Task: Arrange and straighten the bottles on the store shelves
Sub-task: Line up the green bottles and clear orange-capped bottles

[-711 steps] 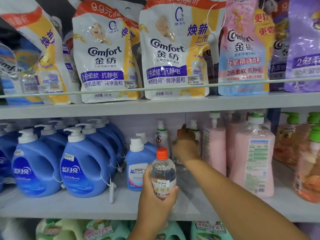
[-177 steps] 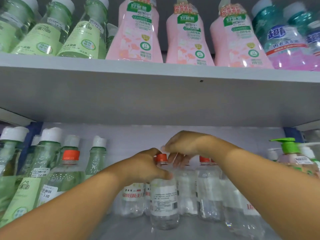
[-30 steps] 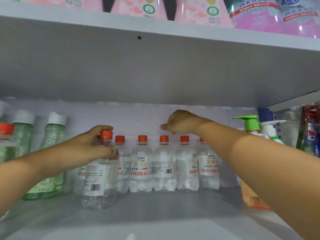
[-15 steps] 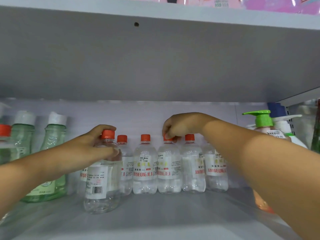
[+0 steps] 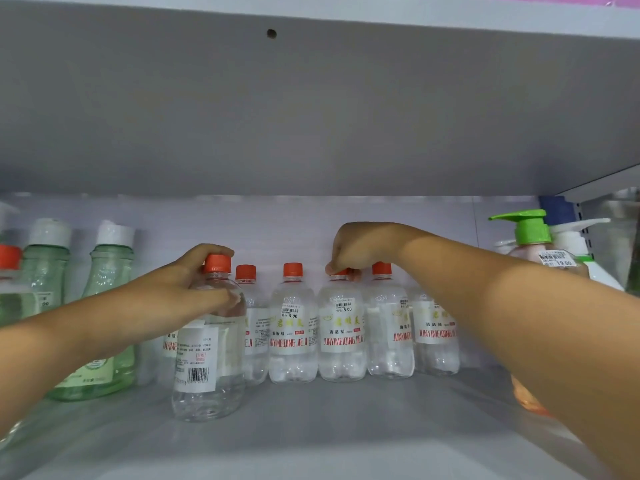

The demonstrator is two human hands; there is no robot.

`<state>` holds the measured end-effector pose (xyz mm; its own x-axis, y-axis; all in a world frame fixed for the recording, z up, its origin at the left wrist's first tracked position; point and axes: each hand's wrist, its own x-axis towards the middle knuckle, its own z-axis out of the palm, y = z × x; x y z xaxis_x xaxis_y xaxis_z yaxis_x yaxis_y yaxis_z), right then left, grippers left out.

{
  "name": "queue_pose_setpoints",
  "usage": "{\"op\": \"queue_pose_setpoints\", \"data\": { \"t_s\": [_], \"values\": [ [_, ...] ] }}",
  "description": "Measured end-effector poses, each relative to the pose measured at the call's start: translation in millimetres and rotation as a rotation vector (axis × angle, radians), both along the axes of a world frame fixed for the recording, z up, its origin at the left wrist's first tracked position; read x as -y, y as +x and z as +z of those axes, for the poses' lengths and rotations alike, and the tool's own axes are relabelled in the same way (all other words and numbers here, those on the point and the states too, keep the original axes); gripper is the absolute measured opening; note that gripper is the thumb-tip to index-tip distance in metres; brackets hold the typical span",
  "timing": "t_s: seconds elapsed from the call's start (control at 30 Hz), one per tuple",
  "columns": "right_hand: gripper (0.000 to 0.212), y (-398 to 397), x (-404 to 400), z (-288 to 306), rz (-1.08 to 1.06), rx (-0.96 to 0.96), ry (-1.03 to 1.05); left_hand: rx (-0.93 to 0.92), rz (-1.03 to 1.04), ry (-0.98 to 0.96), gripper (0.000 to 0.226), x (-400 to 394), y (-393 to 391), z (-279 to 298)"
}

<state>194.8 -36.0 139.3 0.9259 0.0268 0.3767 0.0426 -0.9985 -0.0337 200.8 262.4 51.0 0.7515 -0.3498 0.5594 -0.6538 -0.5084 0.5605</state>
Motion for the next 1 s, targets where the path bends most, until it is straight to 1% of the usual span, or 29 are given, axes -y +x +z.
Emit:
{"op": "queue_pose_setpoints", "data": {
  "t_s": [0.1, 0.17, 0.2, 0.27, 0.33, 0.37, 0.4, 0.47, 0.5, 0.53, 0.6, 0.67, 0.8, 0.9, 1.0],
  "values": [
    [0.034, -3, -1, -1, -0.011, -0.022, 0.0, -0.003, -0.015, -0.001, 0.061, -1, 1, 0],
    [0.04, -9, 0, 2, -0.008, -0.023, 0.026, -0.011, -0.032, -0.011, 0.064, -1, 3, -1],
    [0.044, -14, 1, 6, -0.01, 0.003, 0.05, -0.01, -0.034, -0.015, 0.067, -2, 3, -1],
    [0.046, -26, 8, 19, -0.013, 0.135, 0.141, 0.0, -0.032, -0.015, 0.072, -2, 5, -1],
    [0.04, -38, 19, 29, -0.007, 0.254, 0.231, 0.004, -0.03, -0.005, 0.076, -1, 7, 0],
    [0.035, -44, 25, 30, -0.013, 0.25, 0.229, 0.008, -0.028, 0.005, 0.078, 0, 8, 1],
    [0.033, -49, 30, 27, -0.041, 0.201, 0.196, 0.014, -0.022, 0.015, 0.079, 1, 9, 1],
    [0.032, -55, 38, 15, -0.127, 0.051, 0.103, 0.025, -0.013, 0.022, 0.079, 2, 10, 2],
    [0.032, -54, 41, 8, -0.145, 0.0, 0.095, 0.024, -0.018, 0.018, 0.078, 3, 10, 2],
    [0.031, -53, 43, 3, -0.131, -0.024, 0.13, 0.017, -0.028, 0.011, 0.078, 4, 9, 2],
    [0.028, -51, 46, -4, -0.093, -0.028, 0.205, 0.008, -0.043, 0.004, 0.079, 4, 8, 1],
    [0.027, -46, 48, -6, -0.094, -0.005, 0.191, 0.009, -0.046, 0.0, 0.082, 4, 10, 0],
    [0.04, -35, 49, -13, -0.174, 0.063, 0.124, 0.003, -0.076, 0.006, 0.087, -1, 22, 0],
    [0.045, -29, 46, -19, -0.196, 0.116, 0.105, 0.004, -0.093, -0.005, 0.096, -4, 33, 0],
    [0.042, -33, 47, -19, -0.178, 0.061, 0.139, 0.001, -0.114, -0.019, 0.097, -6, 41, -1]
  ]
}}
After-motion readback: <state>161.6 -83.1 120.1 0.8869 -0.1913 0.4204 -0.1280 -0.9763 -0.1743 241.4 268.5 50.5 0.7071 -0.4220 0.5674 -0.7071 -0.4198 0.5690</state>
